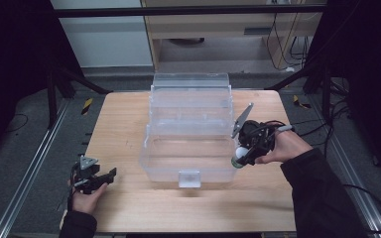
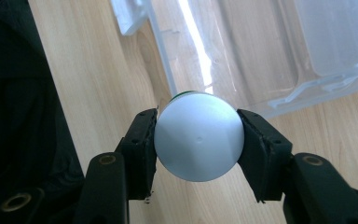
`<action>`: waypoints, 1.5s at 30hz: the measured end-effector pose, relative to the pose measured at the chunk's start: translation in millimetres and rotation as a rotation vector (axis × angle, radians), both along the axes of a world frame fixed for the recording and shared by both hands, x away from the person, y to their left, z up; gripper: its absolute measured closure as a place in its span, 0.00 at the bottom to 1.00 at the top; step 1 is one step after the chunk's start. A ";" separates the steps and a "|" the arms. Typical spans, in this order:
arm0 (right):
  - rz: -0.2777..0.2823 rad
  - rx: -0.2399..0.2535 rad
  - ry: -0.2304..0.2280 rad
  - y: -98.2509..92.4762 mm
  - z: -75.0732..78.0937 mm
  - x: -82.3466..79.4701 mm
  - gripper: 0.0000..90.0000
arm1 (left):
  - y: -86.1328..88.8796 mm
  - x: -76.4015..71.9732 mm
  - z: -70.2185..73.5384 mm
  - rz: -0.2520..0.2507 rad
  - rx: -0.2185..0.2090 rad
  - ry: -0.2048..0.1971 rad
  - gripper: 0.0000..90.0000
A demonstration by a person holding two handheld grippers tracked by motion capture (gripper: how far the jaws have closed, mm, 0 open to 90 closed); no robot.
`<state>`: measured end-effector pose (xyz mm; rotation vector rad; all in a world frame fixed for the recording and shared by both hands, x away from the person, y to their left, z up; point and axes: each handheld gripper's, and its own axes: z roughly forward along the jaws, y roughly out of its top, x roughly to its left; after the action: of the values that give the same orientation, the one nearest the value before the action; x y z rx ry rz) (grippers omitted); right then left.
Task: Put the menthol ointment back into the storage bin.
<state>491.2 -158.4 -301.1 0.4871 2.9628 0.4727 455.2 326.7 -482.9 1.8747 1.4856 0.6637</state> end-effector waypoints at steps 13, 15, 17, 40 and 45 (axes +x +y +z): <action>-0.008 0.010 -0.020 11.8 -12.0 22.0 0.56 | 0.5 0.3 0.1 0.000 -0.002 -0.003 0.35; -0.010 0.007 -0.020 14.4 -14.8 24.5 0.56 | 0.6 0.2 0.3 0.001 -0.002 -0.004 0.36; -0.003 0.003 -0.022 17.2 -18.6 26.6 0.56 | 0.8 0.3 0.2 0.001 -0.003 -0.004 0.36; -0.014 -0.040 0.002 20.3 -63.8 42.0 0.56 | 0.7 0.4 0.6 0.000 0.000 -0.005 0.36; -0.018 -0.041 0.010 18.9 -72.1 43.0 0.56 | 0.9 0.2 0.6 0.001 -0.002 -0.005 0.36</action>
<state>534.2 -139.6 -373.2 0.5136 2.9684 0.4084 455.4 327.6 -482.3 1.8693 1.4838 0.6672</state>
